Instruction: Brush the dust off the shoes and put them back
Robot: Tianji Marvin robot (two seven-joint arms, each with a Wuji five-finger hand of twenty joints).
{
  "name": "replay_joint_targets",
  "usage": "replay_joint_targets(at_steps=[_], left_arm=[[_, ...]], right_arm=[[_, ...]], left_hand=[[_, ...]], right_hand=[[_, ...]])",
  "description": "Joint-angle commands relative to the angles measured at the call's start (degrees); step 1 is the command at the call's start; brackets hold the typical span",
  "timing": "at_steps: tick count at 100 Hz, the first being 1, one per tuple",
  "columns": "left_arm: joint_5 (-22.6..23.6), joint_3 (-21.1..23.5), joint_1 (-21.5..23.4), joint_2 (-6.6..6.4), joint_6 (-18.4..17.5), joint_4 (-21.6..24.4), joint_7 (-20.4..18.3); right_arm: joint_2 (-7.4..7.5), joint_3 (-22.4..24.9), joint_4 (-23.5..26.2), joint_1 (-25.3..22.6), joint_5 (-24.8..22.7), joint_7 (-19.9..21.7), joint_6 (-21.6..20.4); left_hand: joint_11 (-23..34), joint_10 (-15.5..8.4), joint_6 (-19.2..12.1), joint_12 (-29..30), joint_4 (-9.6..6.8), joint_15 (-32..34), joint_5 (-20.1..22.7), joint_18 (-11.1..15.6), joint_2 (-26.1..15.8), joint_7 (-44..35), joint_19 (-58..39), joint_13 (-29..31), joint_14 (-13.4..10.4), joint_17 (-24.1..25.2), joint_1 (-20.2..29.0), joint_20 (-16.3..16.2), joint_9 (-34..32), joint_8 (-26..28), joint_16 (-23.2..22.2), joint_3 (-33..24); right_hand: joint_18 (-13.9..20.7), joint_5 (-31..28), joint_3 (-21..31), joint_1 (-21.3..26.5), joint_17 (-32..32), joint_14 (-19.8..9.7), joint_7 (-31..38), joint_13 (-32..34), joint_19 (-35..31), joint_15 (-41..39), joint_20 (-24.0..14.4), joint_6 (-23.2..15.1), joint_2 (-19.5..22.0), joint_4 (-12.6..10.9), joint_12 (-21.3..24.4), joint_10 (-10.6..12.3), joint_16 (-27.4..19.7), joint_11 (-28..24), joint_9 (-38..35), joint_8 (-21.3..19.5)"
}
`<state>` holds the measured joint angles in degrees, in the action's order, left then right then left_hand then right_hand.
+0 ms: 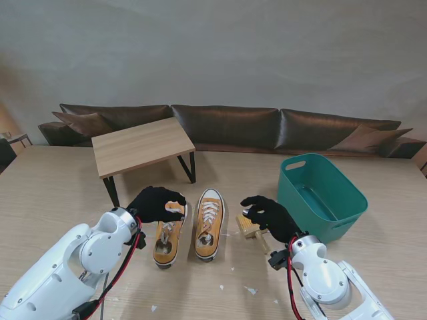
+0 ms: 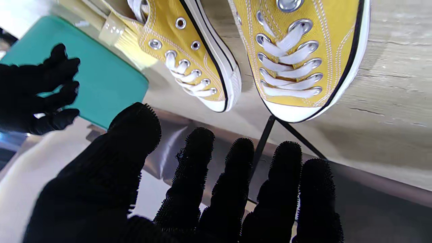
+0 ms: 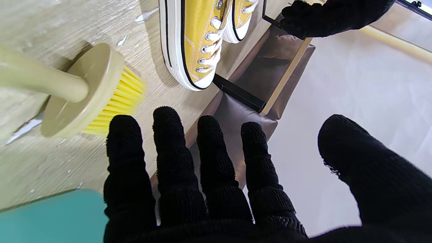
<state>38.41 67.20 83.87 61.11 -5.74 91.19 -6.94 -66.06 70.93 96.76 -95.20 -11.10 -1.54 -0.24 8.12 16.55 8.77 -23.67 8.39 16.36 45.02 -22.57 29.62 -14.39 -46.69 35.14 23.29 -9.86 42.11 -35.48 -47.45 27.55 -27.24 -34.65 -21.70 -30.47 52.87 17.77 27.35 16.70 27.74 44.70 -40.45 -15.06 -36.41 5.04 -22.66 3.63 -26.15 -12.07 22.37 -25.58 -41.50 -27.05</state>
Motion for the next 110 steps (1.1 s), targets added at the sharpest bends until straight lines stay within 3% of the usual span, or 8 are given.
replay_joint_targets(at_steps=[1, 8, 17, 29, 44, 60, 84, 110], left_arm=[[-0.55, 0.70, 1.44, 0.50, 0.32, 0.13, 0.28], [-1.18, 1.86, 2.88, 0.81, 0.36, 0.60, 1.67], [-2.32, 3.69, 5.34, 0.76, 1.43, 2.82, 0.70], [-4.48, 5.17, 8.09, 1.47, 1.61, 3.81, 3.59], [-7.07, 7.36, 11.17, 2.11, 2.10, 5.37, 5.61], [-9.05, 9.18, 13.34, 2.89, 1.40, 6.24, 8.66], [-9.75, 10.36, 15.06, 3.26, 1.46, 7.32, 10.10], [-9.07, 11.29, 16.31, 3.30, 1.90, 8.31, 10.59]], right_arm=[[0.37, 0.47, 1.78, -1.47, -0.64, 1.06, 0.38], [0.57, 0.98, 2.83, -2.18, -2.19, 1.12, 0.64], [0.67, 1.40, 4.16, -3.10, -4.63, 0.50, 1.23], [0.74, 1.36, 5.61, -3.99, -9.05, -1.02, 2.76], [1.01, 0.61, 7.19, -4.33, -16.27, -2.52, 6.30], [1.50, -1.50, 7.91, -3.76, -24.91, -3.30, 11.90], [1.89, -6.31, 5.66, -2.32, -35.31, -5.88, 19.43], [2.14, -10.61, 1.06, -0.14, -41.40, -7.54, 25.99]], left_hand=[[-0.85, 0.29, 0.74, 1.41, -2.69, -2.23, -2.15, -0.73, -2.26, 1.44, 3.57, -2.71, 1.09, 1.31, -1.05, 1.22, 1.93, -1.03, 1.44, 1.70], [-1.20, 0.54, 1.42, 2.38, -2.86, -3.61, -2.75, -0.81, -2.36, 2.14, 6.96, -4.00, 1.08, 1.53, -1.11, 1.87, 2.80, -1.80, 2.64, 2.93], [-1.69, 1.02, 2.34, 3.20, -3.13, -4.94, -4.73, -0.36, -3.31, 3.49, 10.83, -5.77, 1.18, 1.66, -1.10, 2.63, 4.70, -2.89, 3.87, 4.71], [-1.85, 2.01, 3.30, 3.61, -3.38, -5.32, -5.18, -0.88, -3.57, 3.82, 13.36, -6.31, 1.71, 1.24, -0.78, 3.07, 5.09, -3.39, 4.40, 5.75], [-2.25, 2.85, 4.62, 3.99, -3.62, -5.94, -6.32, -1.20, -4.30, 4.50, 17.73, -7.46, 2.34, 0.81, -0.25, 3.54, 6.29, -4.09, 5.07, 7.20], [-2.32, 3.39, 5.23, 4.09, -3.96, -5.93, -6.25, -1.90, -5.00, 4.55, 23.08, -7.70, 2.97, -0.80, 0.56, 1.96, 6.58, -4.45, 5.07, 8.47], [-2.24, 4.10, 5.85, 3.94, -4.07, -5.96, -5.66, -2.35, -5.65, 4.33, 29.01, -7.83, 3.67, -2.28, 1.17, -2.04, 6.48, -4.40, 4.77, 8.92], [-2.16, 4.38, 6.47, 3.87, -4.18, -6.19, -4.29, -2.42, -6.09, 3.75, 29.70, -8.00, 3.89, -1.84, 1.66, -3.35, 6.24, -4.08, 4.78, 9.35]], right_hand=[[-1.13, -1.26, 0.49, -1.54, -7.95, 0.39, 0.13, 0.87, -2.26, -0.69, 0.51, 0.06, 0.01, -0.09, 0.23, -0.61, 0.77, -0.52, 0.43, 1.29], [-0.92, -1.36, 0.40, -1.84, -7.82, 0.17, 0.14, 0.66, -2.45, -0.65, 0.46, -0.04, -0.25, -0.05, 0.23, -0.37, 0.75, -0.48, 0.96, 1.27], [-0.64, -1.97, 0.17, -2.26, -7.68, 0.05, 0.41, 0.60, -2.98, -0.69, 0.26, -0.03, -1.31, -0.04, 0.16, 0.00, 0.74, -0.69, 1.19, 1.11], [-0.32, -3.54, 0.17, -3.25, -7.25, -0.29, 1.30, 0.67, -5.10, -0.98, -0.26, -0.16, -3.83, -0.06, 0.05, 0.57, 0.83, -1.11, 1.65, 0.42], [0.48, -5.43, 0.25, -4.34, -6.11, -1.21, 2.85, 1.62, -11.53, -3.20, -0.78, -0.12, -7.59, 0.01, -1.10, 1.39, 1.59, -3.35, 1.76, -1.85], [1.80, -6.26, -1.69, -2.84, -4.24, -2.31, 4.85, 3.64, -19.54, -9.53, -1.17, -0.09, -11.19, 0.46, -3.38, 2.49, 4.38, -6.96, 1.13, -4.78], [3.16, -8.27, -1.39, -0.73, -0.17, -3.95, 8.63, 7.57, -26.97, -17.76, -1.29, 0.24, -17.97, 1.69, -6.62, 4.19, 7.17, -11.80, -1.15, -7.75], [4.51, -11.15, 6.11, -1.22, 5.38, -6.50, 11.82, 13.25, -34.13, -26.53, -1.75, 0.41, -27.23, 4.41, -9.01, 5.26, 10.18, -15.08, -3.74, -9.32]])
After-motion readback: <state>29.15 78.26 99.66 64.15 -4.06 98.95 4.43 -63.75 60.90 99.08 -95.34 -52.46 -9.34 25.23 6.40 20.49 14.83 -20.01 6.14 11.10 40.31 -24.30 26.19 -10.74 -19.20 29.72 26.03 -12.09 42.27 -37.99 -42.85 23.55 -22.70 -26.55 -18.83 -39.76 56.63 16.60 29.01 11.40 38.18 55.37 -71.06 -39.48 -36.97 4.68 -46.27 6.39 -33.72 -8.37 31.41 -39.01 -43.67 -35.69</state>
